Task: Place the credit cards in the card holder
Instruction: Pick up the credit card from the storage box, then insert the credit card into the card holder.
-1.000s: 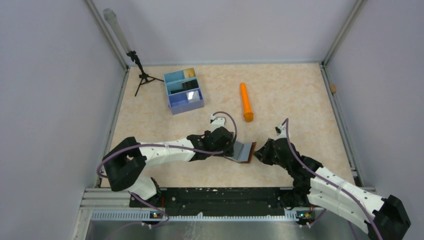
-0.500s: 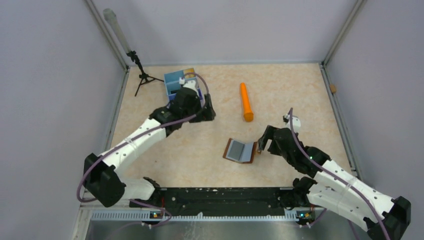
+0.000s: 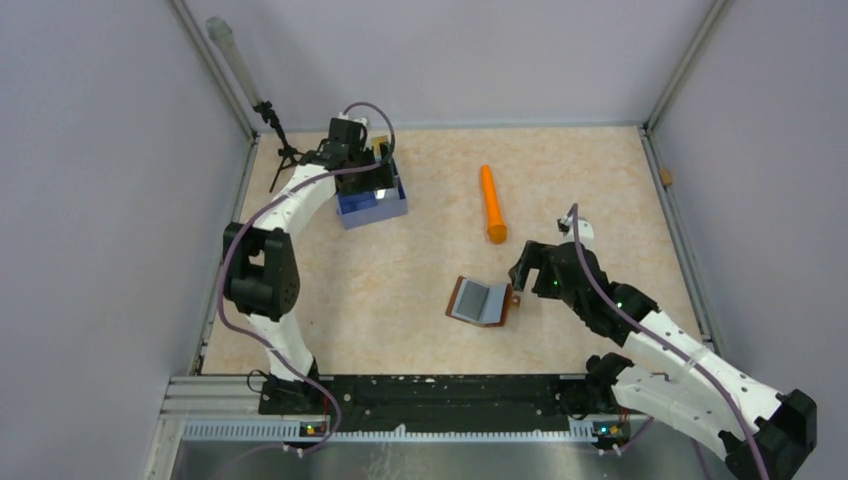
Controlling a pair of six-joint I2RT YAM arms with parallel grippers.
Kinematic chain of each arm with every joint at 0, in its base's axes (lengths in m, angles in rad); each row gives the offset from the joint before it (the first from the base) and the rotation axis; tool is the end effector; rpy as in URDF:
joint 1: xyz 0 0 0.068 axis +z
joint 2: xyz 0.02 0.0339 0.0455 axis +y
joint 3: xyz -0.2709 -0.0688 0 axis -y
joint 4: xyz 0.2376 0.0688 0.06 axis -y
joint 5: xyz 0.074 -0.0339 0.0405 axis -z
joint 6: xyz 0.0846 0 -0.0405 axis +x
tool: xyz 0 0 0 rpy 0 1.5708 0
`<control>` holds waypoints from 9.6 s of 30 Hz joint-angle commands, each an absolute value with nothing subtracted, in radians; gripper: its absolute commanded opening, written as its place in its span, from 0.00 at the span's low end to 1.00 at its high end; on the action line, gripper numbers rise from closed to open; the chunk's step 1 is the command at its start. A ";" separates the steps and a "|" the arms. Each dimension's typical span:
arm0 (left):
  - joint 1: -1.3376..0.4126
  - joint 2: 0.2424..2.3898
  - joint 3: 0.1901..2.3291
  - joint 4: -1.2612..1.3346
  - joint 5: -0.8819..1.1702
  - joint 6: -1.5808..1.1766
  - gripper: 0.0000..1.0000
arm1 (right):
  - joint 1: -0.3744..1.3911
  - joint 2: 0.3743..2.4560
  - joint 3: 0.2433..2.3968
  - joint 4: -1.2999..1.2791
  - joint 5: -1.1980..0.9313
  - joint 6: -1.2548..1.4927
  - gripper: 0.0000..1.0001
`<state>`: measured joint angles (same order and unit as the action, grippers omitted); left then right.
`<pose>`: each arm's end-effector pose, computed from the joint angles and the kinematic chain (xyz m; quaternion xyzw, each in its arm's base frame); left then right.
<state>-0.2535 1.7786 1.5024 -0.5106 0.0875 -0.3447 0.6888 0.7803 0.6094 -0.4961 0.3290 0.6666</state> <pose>0.4169 -0.1157 0.2594 -0.0254 0.9231 -0.1511 0.3528 0.1663 0.1015 0.2275 0.0617 0.8882 0.1553 0.4280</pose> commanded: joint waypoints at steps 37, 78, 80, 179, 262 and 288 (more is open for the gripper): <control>-0.183 2.015 1.506 -0.317 0.022 -0.221 0.43 | 0.650 0.667 0.500 -0.395 0.175 0.690 0.81; -0.109 1.663 1.178 -0.076 0.180 -0.174 0.00 | 0.650 0.622 0.495 -0.417 0.163 0.697 0.80; -0.108 1.638 1.173 -0.083 0.185 -0.171 0.00 | 0.649 0.618 0.497 -0.418 0.164 0.697 0.80; -0.773 1.284 0.627 0.162 0.168 -0.798 0.84 | 0.803 1.087 0.560 -0.124 -0.005 1.075 0.00; -0.915 1.752 0.875 -0.074 -0.112 -0.698 0.35 | 0.657 0.871 0.131 0.158 -0.036 1.175 0.00; -0.918 1.741 0.874 -0.072 -0.106 -0.693 0.33 | 0.655 1.025 0.158 0.114 -0.034 1.140 0.00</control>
